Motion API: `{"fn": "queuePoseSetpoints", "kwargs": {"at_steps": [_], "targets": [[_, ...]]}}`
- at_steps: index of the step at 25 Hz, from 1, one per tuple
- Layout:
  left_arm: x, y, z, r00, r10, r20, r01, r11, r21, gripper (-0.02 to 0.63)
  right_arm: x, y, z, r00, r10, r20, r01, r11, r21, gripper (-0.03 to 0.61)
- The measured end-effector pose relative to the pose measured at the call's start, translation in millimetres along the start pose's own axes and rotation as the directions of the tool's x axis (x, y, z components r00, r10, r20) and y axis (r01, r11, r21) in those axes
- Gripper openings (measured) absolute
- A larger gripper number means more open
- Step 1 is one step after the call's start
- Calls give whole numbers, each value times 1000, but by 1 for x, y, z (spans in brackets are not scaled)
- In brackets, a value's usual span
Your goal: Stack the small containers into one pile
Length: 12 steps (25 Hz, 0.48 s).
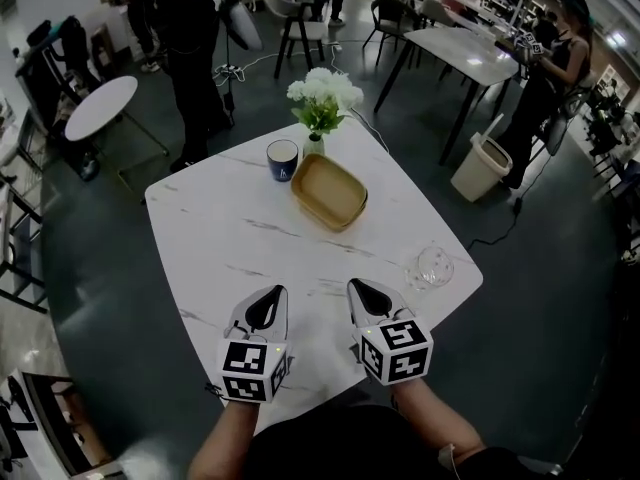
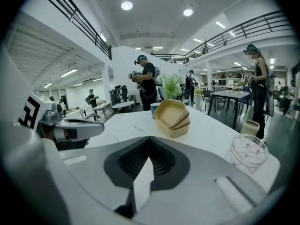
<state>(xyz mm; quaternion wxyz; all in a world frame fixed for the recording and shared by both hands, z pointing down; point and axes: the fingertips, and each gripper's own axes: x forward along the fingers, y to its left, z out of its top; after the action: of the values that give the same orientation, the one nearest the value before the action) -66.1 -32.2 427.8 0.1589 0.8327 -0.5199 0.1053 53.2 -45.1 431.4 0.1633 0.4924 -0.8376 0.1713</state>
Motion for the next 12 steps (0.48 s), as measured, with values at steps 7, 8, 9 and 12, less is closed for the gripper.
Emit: {"fn": "queuePoseSetpoints", "kwargs": {"at_steps": [7,8,9,12], "targets": [[-14,-6,-34,999,5,-51,-7,999,-36,-6,-6,5,-27,1000,-3,-30,4,1000,27,0],[-15,-7,-36,999,5,-54,-7,999,-37,-6,-7,7,-30,999,-1,-33,2,1000,23,0],[-15,-7,-37,998,5,-56,-7,999,-36,-6,-7,9,-32,999,2,-37,-2,1000,21,0],[-17,-4,-38,998,11,-57,-13,999,-38,-6,-4,13,-39,998,14,-54,-13,1000,14,0]]}}
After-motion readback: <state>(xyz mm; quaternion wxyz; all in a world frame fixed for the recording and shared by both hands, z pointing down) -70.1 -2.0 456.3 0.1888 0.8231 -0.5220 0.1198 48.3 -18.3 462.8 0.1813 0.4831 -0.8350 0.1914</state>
